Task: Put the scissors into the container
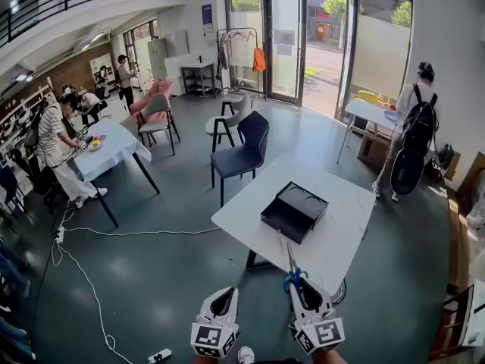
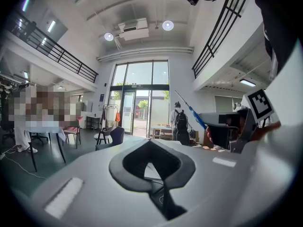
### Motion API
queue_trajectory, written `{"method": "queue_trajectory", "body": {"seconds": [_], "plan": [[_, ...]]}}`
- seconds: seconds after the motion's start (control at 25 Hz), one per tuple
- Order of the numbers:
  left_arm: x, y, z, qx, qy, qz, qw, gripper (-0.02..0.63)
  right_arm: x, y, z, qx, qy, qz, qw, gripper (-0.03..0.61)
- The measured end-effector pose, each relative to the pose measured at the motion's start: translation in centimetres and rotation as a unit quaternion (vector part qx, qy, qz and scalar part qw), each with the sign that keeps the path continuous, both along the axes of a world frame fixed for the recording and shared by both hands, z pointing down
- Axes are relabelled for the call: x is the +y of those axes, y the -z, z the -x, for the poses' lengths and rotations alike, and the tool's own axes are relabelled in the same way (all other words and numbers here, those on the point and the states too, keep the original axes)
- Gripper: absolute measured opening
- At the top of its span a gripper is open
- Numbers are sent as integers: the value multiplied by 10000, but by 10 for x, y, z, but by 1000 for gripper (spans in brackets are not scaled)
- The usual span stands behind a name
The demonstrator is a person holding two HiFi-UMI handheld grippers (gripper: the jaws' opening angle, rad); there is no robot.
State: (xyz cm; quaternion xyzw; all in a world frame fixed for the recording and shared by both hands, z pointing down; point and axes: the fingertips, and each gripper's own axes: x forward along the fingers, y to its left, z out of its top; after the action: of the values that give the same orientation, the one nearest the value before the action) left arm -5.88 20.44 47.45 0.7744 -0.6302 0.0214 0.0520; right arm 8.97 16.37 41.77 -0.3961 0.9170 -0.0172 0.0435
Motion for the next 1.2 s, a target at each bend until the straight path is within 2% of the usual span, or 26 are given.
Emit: {"method": "queue_trajectory", "body": {"seconds": [0.16, 0.32, 0.56, 0.68, 0.8, 1.2], "plan": [[-3, -1, 11, -40, -158, -59, 9998, 11, 0, 1, 15, 41, -69, -43, 10000, 91], [-11, -3, 24, -268, -236, -68, 9993, 11, -7, 1, 20, 90, -147, -9, 9999, 91], [-40, -2, 42, -372, -126, -27, 9992, 9, -37, 0, 19, 88, -166, 53, 9998, 91], [-52, 0, 48, -242, 8, 50, 9997, 9, -53, 1, 18, 112, -117, 39, 9999, 91], [-68, 8, 47, -133, 59, 0, 9999, 9, -68, 5, 21, 156, -39, -58, 9999, 91], [-130, 11, 30, -166, 226, -19, 9996, 9, -127, 7, 19, 110, 269, -167, 9994, 91]]}}
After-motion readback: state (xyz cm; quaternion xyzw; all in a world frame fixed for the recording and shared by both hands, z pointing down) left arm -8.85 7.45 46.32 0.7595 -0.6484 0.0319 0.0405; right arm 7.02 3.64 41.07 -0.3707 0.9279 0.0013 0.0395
